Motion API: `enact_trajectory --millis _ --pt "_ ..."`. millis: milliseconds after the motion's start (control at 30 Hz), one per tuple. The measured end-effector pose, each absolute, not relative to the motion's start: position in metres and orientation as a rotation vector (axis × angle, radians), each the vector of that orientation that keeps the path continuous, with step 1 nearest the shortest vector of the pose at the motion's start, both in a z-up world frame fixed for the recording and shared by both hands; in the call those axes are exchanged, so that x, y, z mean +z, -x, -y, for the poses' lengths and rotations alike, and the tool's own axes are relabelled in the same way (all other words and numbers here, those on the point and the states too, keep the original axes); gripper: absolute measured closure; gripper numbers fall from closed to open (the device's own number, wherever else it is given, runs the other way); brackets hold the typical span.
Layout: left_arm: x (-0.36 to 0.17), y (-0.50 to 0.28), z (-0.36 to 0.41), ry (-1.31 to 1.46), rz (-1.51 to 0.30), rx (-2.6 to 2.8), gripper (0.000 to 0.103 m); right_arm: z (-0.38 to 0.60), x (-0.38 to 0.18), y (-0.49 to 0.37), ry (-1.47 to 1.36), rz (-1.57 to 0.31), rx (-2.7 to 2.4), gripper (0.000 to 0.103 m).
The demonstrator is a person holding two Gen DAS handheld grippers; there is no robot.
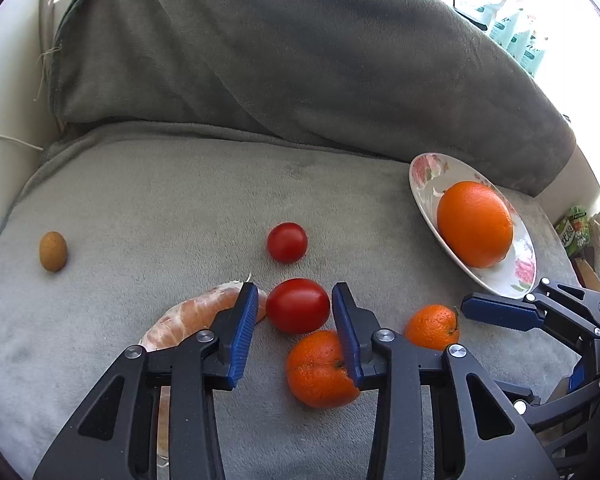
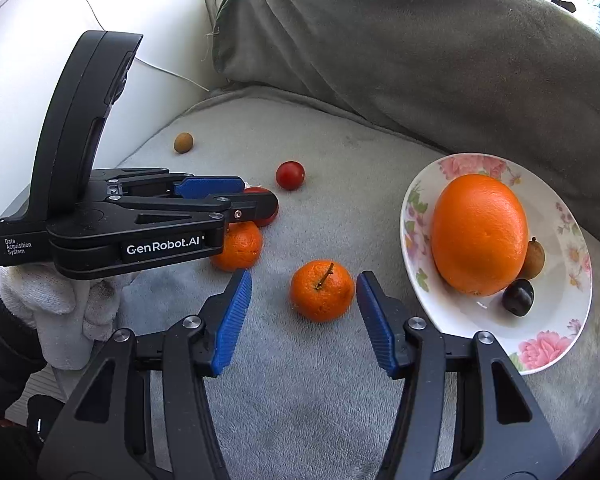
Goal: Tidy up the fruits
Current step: 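Move the right gripper to a small mandarin while the left gripper approaches a red tomato, then close the left gripper on the red tomato while the right gripper grasps the mandarin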
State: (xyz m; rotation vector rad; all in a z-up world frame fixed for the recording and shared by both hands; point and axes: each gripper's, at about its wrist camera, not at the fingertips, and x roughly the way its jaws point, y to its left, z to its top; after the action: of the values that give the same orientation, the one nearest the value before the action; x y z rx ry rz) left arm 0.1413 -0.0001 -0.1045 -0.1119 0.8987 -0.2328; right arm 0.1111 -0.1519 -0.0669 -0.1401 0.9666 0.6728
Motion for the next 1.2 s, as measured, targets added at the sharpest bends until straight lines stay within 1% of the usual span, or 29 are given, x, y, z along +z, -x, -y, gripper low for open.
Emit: enact_trajectory --millis 33,67,233,367,467,533,933,1200 --pt "-0.105 -0.142 0.0 0.111 -0.902 -0.233 0.069 0.151 -0.069 -0.112 0.142 -0.973 0.672 0.052" --pt "-0.105 -0.143 0.0 0.112 -0.905 -0.236 0.069 0.15 -0.07 -0.113 0.144 -0.976 0.67 0.053" --pt "-0.107 -0.147 0.003 0.121 -0.91 -0.242 0.071 0.148 -0.072 -0.115 0.171 -0.969 0.654 0.054" --pt "-0.107 -0.146 0.004 0.115 -0.905 -0.239 0.071 0.146 -0.075 -0.116 0.207 -0.965 0.633 0.059" --pt "-0.107 -0.145 0.001 0.121 -0.901 -0.239 0.071 0.146 -0.076 -0.116 0.225 -0.963 0.62 0.061" --pt "-0.108 -0.146 0.002 0.125 -0.899 -0.239 0.071 0.147 -0.077 -0.115 0.233 -0.956 0.614 0.066" --pt "-0.104 -0.141 -0.003 0.149 -0.883 -0.235 0.071 0.154 -0.071 -0.11 0.192 -0.938 0.632 0.068" --pt "-0.088 -0.133 -0.003 0.147 -0.847 -0.238 0.071 0.164 -0.059 -0.103 0.17 -0.907 0.631 0.068"
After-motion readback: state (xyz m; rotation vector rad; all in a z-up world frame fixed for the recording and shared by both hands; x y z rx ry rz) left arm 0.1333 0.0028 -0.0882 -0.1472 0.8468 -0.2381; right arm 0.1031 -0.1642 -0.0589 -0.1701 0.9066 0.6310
